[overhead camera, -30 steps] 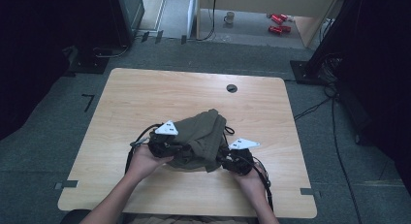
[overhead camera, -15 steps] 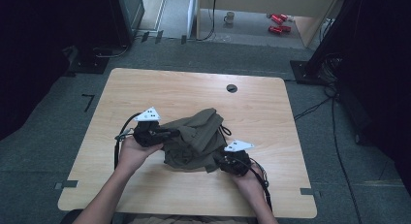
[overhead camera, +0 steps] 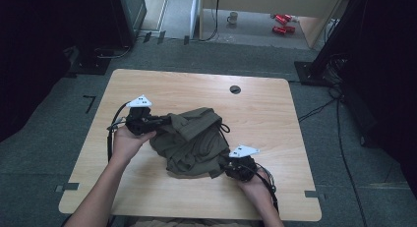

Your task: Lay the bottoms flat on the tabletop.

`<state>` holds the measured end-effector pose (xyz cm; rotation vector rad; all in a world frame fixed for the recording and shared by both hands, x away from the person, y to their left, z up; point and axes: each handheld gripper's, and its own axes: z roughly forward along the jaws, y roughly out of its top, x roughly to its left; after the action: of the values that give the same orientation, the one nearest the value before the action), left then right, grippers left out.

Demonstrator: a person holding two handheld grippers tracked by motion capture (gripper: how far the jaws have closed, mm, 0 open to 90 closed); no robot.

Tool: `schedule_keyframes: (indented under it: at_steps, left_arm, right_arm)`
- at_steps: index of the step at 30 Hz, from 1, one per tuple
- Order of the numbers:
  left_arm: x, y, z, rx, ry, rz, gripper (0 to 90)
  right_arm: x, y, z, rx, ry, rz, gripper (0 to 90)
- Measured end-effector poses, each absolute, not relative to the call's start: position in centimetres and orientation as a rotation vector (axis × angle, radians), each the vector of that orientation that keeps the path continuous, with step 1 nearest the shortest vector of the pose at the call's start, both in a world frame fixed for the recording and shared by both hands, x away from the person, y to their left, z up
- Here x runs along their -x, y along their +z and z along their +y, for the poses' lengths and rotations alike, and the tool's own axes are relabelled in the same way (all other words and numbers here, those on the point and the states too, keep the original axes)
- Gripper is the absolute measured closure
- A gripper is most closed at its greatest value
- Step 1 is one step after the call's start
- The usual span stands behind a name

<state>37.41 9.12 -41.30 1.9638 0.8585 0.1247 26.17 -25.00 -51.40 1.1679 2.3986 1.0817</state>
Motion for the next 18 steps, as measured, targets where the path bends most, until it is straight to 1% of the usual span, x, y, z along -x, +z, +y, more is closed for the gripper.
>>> schedule_keyframes:
  at_steps: [1, 2, 6, 10, 18]
  left_arm:
    - [-38.3, -41.4, 9.2, -1.981, 0.133, 0.873, 87.5]
    - [-38.3, -41.4, 9.2, -1.981, 0.133, 0.873, 87.5]
    - [-40.2, -41.5, 9.5, -2.002, 0.156, 0.904, 87.5]
    - [-41.6, -41.7, 10.0, -1.992, 0.166, 0.923, 87.5]
    - [-44.0, -42.8, 10.8, -1.991, 0.152, 0.992, 87.1]
  right_arm:
    - [-26.1, -51.4, -25.0, -1.156, 1.077, 2.400, 65.9]
    - [-26.1, -51.4, -25.0, -1.156, 1.077, 2.400, 65.9]
    - [-25.8, -51.4, -25.0, -1.147, 1.068, 2.400, 66.0]
    - [-25.8, -51.5, -25.1, -1.135, 1.072, 2.403, 66.0]
    - [-25.5, -51.6, -25.1, -1.123, 1.079, 2.396, 66.0]
